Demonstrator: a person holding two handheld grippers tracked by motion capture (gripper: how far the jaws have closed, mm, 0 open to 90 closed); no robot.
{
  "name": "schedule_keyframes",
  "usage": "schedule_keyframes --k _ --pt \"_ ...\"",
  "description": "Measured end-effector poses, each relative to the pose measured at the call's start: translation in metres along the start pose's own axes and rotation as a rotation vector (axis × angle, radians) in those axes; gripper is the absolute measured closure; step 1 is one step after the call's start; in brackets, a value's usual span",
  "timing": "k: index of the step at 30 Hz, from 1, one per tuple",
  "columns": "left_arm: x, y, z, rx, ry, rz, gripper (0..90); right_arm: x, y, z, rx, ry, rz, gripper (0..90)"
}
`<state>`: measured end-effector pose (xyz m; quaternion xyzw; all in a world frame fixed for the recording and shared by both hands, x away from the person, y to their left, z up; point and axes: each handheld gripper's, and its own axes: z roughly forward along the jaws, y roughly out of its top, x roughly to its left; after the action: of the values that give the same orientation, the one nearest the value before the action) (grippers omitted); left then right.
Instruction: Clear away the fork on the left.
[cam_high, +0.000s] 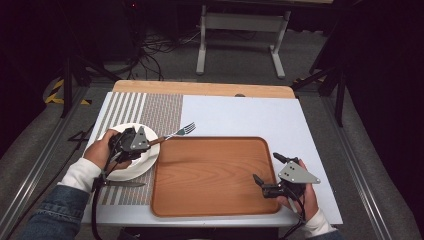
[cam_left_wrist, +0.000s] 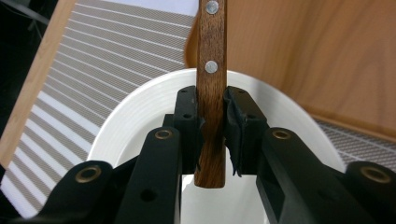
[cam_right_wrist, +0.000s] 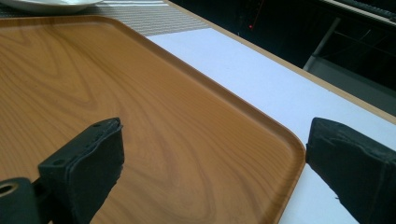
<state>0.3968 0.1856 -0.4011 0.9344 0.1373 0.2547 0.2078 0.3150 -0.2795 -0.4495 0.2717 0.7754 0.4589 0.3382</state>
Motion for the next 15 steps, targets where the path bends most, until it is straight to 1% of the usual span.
schedule_keyframes --k 1,2,3,5,7,9,10,11,13,14,15 --pt "-0.003 0.002 0.0 0.008 0.006 0.01 75.8 0.0 0.0 0.0 0.001 -0.002 -0.002 5.4" --pt "-0.004 0.004 0.0 0.011 0.004 0.012 75.8 0.0 0.0 0.0 0.0 -0.003 -0.002 5.5" --pt "-0.006 0.005 -0.001 0.002 -0.001 0.016 75.8 0.0 0.0 0.0 -0.001 -0.004 0.0 5.5" --pt "-0.011 0.009 0.0 0.001 -0.002 0.026 75.8 0.0 0.0 -0.001 -0.002 -0.007 -0.001 5.5" --pt "-0.018 0.014 0.001 0.007 -0.023 0.046 75.8 -0.001 0.0 -0.001 -0.001 -0.008 0.0 5.5" --pt "-0.024 0.017 0.002 0.017 -0.024 0.062 75.8 -0.001 0.0 -0.001 -0.001 -0.008 0.001 5.5" --pt "-0.026 0.018 0.002 0.012 -0.027 0.072 75.8 -0.001 0.0 -0.001 -0.001 -0.009 0.0 5.5" --pt "-0.03 0.02 0.003 0.011 -0.04 0.079 75.8 -0.001 0.0 -0.001 0.0 -0.009 -0.001 5.5" --pt "-0.036 0.023 0.006 0.011 -0.046 0.095 75.8 -0.001 0.0 -0.001 -0.001 -0.008 -0.001 5.4" --pt "-0.039 0.024 0.007 0.014 -0.056 0.102 75.8 -0.001 0.0 -0.001 0.0 -0.008 -0.002 5.5" --pt "-0.043 0.026 0.008 0.023 -0.066 0.118 75.8 -0.001 0.0 -0.001 0.0 -0.008 -0.001 5.5"
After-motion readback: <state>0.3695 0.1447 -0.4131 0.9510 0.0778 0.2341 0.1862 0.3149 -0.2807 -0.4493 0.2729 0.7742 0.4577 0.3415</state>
